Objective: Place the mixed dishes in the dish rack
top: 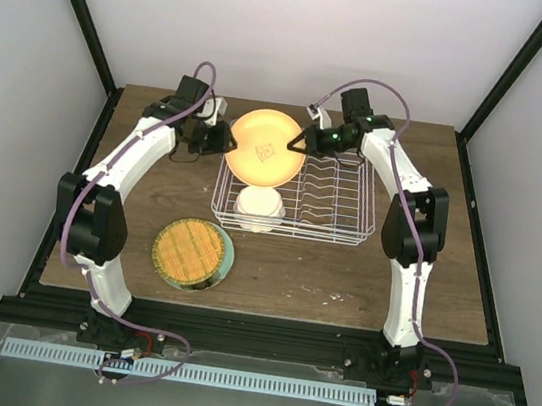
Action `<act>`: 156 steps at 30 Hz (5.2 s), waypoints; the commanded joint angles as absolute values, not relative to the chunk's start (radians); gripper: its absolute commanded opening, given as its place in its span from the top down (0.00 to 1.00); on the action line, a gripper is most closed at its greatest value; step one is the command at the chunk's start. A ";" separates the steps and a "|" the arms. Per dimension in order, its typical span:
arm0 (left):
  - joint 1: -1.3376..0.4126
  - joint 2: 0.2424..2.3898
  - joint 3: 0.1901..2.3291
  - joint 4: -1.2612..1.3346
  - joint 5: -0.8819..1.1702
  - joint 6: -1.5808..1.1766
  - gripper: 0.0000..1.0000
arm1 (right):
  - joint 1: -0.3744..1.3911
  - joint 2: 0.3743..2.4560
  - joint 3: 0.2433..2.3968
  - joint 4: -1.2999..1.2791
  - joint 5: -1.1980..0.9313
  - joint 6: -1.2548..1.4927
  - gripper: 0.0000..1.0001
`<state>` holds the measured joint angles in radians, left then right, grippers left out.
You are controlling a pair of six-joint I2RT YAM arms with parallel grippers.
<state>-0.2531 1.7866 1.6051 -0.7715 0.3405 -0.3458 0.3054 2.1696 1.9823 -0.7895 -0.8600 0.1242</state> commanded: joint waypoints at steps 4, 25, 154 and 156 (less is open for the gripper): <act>-0.254 1.804 1.710 -0.799 0.346 -0.305 0.20 | 0.316 2.148 2.103 -0.825 -0.737 0.031 0.99; -0.148 1.736 1.697 -1.005 0.249 -0.181 0.00 | 0.270 1.748 1.678 -0.267 -0.333 -0.656 0.99; -0.138 1.093 0.560 -0.886 0.188 -0.746 0.46 | 0.432 1.527 1.335 -0.276 -0.450 -0.847 0.00; -0.138 1.092 0.561 -0.892 0.186 -0.748 0.49 | 0.435 1.528 1.333 -0.276 -0.445 -0.850 0.00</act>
